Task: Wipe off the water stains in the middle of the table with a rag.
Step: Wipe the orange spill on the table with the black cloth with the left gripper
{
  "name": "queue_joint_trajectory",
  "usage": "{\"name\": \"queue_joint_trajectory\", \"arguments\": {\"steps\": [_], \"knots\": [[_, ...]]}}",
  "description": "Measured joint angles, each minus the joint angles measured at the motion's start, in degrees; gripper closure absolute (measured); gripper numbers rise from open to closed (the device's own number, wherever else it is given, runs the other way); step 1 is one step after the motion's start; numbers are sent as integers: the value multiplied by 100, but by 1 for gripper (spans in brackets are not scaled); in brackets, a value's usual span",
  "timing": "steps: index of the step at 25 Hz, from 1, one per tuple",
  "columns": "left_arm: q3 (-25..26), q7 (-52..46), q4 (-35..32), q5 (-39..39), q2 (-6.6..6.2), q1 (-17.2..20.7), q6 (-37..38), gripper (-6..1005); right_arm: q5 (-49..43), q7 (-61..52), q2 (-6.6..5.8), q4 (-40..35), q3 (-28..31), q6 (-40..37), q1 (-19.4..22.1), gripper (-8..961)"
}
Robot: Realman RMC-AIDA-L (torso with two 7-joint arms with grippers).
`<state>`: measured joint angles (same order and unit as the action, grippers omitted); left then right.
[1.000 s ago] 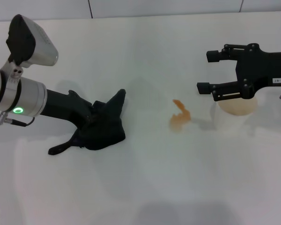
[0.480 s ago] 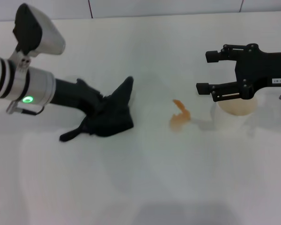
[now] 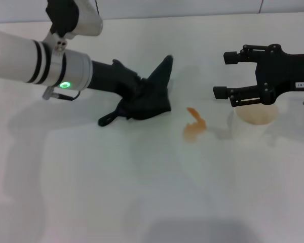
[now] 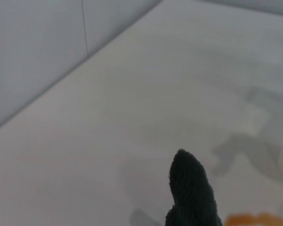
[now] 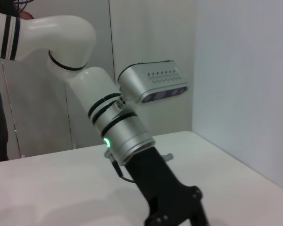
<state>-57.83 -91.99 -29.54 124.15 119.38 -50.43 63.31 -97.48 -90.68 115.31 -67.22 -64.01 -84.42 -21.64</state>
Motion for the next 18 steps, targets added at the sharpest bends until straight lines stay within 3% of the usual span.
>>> {"name": "queue_joint_trajectory", "arguments": {"steps": [5,13,18], "knots": [[-219,215,153,-766,27,-85,-243,918,3,29,0,-7,3,4,32,98],[-1784,255,286,-2402,32,58,-910,917,-3,56,-14,-50,3,-24,71,98],[-2166,256,348,-2749,37,155,-1144,917,-35,62,-20,-135,-30,-50,69,98]]}}
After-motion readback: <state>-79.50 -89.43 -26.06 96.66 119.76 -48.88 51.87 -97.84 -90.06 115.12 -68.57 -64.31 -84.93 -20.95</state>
